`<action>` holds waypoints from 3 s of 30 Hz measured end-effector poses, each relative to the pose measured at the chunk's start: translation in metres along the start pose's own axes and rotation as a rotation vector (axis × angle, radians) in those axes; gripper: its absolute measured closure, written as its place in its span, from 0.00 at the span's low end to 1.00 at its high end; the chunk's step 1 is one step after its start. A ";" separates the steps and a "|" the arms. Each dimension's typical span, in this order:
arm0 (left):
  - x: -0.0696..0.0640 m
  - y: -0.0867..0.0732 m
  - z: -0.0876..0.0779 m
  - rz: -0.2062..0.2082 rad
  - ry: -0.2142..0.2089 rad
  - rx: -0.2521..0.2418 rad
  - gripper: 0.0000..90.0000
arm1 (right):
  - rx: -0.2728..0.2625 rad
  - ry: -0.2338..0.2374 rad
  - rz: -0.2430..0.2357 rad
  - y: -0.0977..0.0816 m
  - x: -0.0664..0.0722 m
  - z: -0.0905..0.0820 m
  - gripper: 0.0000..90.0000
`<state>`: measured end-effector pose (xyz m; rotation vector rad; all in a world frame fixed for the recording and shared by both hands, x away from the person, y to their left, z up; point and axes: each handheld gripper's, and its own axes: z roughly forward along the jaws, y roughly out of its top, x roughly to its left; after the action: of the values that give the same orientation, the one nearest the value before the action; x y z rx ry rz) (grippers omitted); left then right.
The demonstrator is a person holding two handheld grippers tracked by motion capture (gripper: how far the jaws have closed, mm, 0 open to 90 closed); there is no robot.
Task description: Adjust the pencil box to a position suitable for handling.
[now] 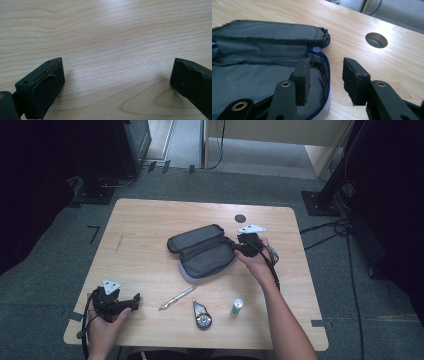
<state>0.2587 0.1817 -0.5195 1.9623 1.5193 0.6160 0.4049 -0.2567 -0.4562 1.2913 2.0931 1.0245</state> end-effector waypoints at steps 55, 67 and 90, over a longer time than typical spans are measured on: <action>0.000 0.000 0.000 0.003 -0.002 0.000 0.00 | 0.162 -0.038 0.342 -0.025 -0.015 0.003 1.00; 0.000 0.000 0.000 0.004 -0.002 0.001 0.00 | 0.129 -0.074 0.380 -0.050 -0.011 -0.018 1.00; 0.000 0.000 0.000 0.003 -0.002 0.001 0.00 | 0.080 -0.023 0.304 -0.059 0.001 -0.048 0.50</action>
<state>0.2589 0.1816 -0.5194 1.9655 1.5162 0.6141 0.3381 -0.2887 -0.4733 1.6910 1.9777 1.0501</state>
